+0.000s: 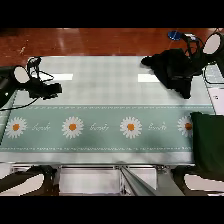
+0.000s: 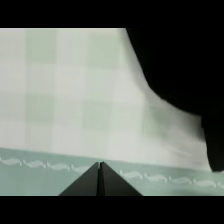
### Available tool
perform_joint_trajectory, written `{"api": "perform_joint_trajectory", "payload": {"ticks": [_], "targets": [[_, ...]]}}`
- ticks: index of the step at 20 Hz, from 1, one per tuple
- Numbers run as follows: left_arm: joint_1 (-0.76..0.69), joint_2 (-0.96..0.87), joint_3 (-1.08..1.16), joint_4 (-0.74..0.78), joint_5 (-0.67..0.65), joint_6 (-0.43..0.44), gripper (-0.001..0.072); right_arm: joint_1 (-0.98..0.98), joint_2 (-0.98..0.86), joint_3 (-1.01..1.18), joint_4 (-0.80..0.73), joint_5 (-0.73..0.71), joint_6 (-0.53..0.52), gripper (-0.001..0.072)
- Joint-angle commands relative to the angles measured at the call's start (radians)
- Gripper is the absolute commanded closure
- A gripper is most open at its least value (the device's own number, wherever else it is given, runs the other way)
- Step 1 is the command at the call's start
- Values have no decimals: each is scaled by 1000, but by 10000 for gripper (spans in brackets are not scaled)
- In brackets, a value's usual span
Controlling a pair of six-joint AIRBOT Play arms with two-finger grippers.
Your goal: Fold the shirts.
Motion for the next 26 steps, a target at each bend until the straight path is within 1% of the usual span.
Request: {"api": "perform_joint_trajectory", "payload": {"ticks": [1,2,3,4,5,6,7,8,11,13,14,16,20,21,22,24,26], "targets": [[0,0,0,0,56,0,686,0,-1,0,-3,-162,0,689],[0,-2,0,0,73,0,686,-1,-1,0,-14,-222,1,675],[1,-5,0,1,113,0,684,-1,-2,0,-40,-286,3,519],[1,-8,0,2,154,0,627,-1,-8,0,-68,-351,29,290],[1,-10,0,18,195,1,463,-1,-17,0,-131,-412,57,292],[0,-11,0,45,233,0,224,-6,-30,0,-239,-463,122,292],[1,-12,0,64,264,0,202,-17,-47,0,-326,-499,204,292],[4,-11,1,69,278,0,202,-39,-68,0,-376,-529,262,293],[2,-12,2,68,272,-1,202,-118,-153,0,-375,-578,270,296],[0,-11,2,68,270,0,203,-178,-227,1,-334,-593,275,296],[0,-11,2,68,260,0,203,-207,-263,1,-277,-584,276,296],[-6,-11,2,68,239,0,203,-243,-322,1,-161,-531,252,296],[-8,-3,4,47,231,-6,204,-250,-387,1,2,-421,119,310],[-8,11,21,24,229,-14,203,-250,-387,1,53,-399,93,425],[-8,37,52,7,230,3,203,-250,-384,11,100,-366,47,678],[-3,109,150,9,230,64,203,-250,-369,84,213,-263,-53,690],[8,221,212,8,203,68,203,-242,-302,183,338,-208,-116,690]]}}
